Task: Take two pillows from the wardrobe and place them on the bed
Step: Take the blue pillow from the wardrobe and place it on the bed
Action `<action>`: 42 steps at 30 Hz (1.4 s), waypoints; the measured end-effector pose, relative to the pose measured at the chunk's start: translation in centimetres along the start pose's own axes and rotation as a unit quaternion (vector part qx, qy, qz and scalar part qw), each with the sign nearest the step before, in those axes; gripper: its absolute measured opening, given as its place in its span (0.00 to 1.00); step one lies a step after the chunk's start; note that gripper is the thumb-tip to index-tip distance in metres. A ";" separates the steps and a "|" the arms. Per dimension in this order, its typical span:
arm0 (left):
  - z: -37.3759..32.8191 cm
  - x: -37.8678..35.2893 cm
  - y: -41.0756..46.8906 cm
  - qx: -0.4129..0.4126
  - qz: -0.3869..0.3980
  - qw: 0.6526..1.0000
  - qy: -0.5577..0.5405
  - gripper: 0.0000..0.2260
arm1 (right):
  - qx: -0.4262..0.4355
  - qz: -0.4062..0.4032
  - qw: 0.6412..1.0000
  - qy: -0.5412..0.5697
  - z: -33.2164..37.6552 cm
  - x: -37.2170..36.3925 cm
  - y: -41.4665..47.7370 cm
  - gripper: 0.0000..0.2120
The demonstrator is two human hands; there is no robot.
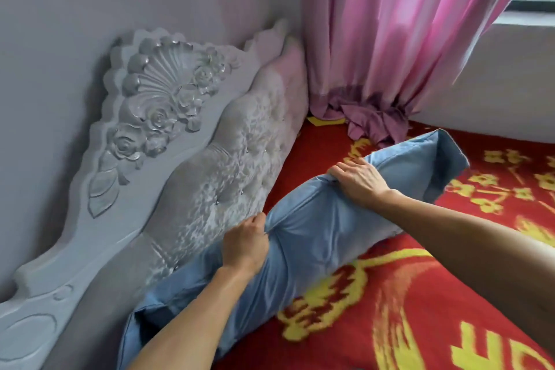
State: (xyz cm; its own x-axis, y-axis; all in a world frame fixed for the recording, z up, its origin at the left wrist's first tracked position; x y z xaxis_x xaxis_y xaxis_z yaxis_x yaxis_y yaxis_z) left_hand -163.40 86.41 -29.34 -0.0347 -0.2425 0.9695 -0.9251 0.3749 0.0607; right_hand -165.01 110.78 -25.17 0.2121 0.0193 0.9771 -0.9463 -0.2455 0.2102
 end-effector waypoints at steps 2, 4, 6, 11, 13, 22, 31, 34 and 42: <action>-0.4 -1.4 1.8 0.013 0.004 1.000 0.003 0.08 | 0.004 -0.006 1.000 0.013 -2.1 -2.7 2.2 0.09; -1.6 -3.3 2.8 0.006 0.011 1.000 -0.006 0.07 | 0.004 -0.021 1.000 0.014 -4.1 -5.1 2.8 0.07; -3.7 -5.9 2.8 -0.027 0.032 0.999 -0.014 0.08 | -0.007 -0.022 1.000 0.021 -5.8 -7.8 1.6 0.07; -7.8 -13.4 0.4 -0.105 0.100 0.988 -0.046 0.18 | -0.115 -0.025 0.992 0.050 -7.5 -13.9 -7.1 0.14; -8.8 -16.5 -1.0 -0.123 0.140 0.980 -0.068 0.21 | -0.176 -0.029 0.981 0.076 -7.2 -15.9 -11.6 0.15; -4.6 -26.9 -1.4 -0.092 0.304 0.948 0.021 0.19 | -0.494 0.184 0.834 0.161 -6.5 -26.4 -33.4 0.31; 2.9 -34.1 3.3 0.064 0.313 0.947 0.022 0.31 | -0.735 0.027 0.607 0.301 -1.3 -33.5 -32.7 0.33; 3.9 -36.6 4.0 0.116 0.297 0.947 -0.042 0.36 | -0.753 0.006 0.591 0.290 -1.3 -35.6 -32.8 0.33; 2.3 -35.4 4.2 0.131 0.218 0.961 -0.109 0.36 | -0.751 -0.002 0.599 0.277 -1.1 -35.2 -32.9 0.34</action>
State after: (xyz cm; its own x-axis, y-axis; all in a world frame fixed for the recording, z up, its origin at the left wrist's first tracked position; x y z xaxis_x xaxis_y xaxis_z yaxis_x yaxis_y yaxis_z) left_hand -166.91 94.54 -63.94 -0.4917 -0.3054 0.8155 -0.8676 0.2512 -0.4290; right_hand -141.58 119.26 -66.40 0.4948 0.4385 0.7503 -0.1858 0.8968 -0.4016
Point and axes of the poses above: each hand's wrist, its own y-axis towards the middle knuckle, its own x-axis out of the back of the hand, z = x × y, the point moved 6 cm from there along y, towards the middle knuckle, and after that the axes turned 1 degree about -y, right-handed, at the moved point
